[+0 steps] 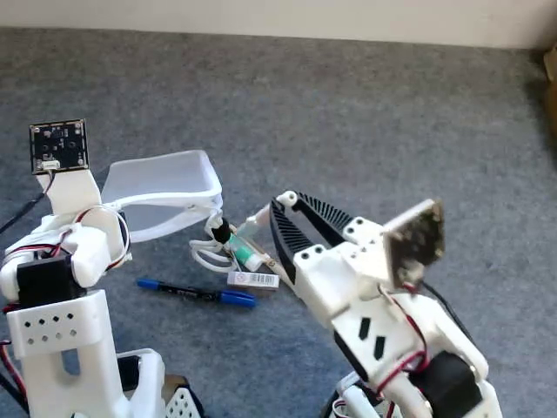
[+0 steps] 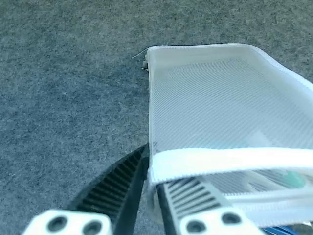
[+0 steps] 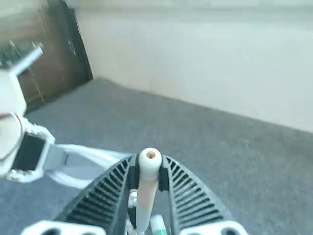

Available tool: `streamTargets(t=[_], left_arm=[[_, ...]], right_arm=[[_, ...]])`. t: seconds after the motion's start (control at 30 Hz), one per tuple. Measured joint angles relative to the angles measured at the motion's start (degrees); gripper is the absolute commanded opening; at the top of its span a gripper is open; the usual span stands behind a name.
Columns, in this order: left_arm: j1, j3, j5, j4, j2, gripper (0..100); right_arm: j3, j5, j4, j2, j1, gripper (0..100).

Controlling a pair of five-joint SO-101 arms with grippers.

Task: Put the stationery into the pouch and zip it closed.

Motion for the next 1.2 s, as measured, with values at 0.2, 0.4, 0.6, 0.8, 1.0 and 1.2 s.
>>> streamTargets(t=[0.2, 0.4, 0.6, 0.8, 1.0, 1.2], left_arm=[[0.0, 0.0, 0.0, 0.0, 0.0, 1], [0.0, 0.0, 0.0, 0.0, 0.0, 1], [0.0, 0.0, 0.0, 0.0, 0.0, 1], [0.0, 0.0, 0.0, 0.0, 0.0, 1], [0.0, 0.0, 0.0, 0.0, 0.0, 1], [0.0, 0.0, 0.0, 0.0, 0.0, 1]], right_arm=[[0.0, 0.0, -9.8, -2.8, 0.0, 0.5], [0.0, 0.0, -16.1, -2.8, -5.7, 0.5], [5.0, 0.0, -21.4, -2.9, -12.7, 0.5], [19.9, 0.0, -36.0, -2.3, -13.1, 0.5], [33.3, 6.9, -49.1, -2.3, -13.3, 0.5], [39.0, 7.9, -54.8, -2.3, -13.5, 0.5]])
